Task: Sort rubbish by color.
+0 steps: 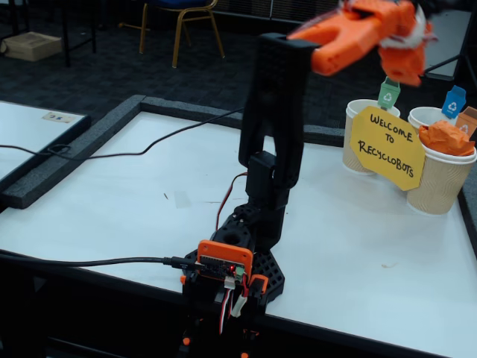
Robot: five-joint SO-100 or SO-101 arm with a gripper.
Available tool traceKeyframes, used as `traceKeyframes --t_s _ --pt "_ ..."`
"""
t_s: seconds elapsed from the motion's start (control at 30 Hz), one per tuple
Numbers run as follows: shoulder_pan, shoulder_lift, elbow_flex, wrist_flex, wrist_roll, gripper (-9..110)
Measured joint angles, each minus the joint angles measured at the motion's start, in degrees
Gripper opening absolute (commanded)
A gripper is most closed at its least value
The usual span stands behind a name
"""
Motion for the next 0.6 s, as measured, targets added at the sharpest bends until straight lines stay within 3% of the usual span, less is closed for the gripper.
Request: traceKeyframes --t_s 0.6 --pt "-15.73 48.43 37.71 9.76 0.0 0"
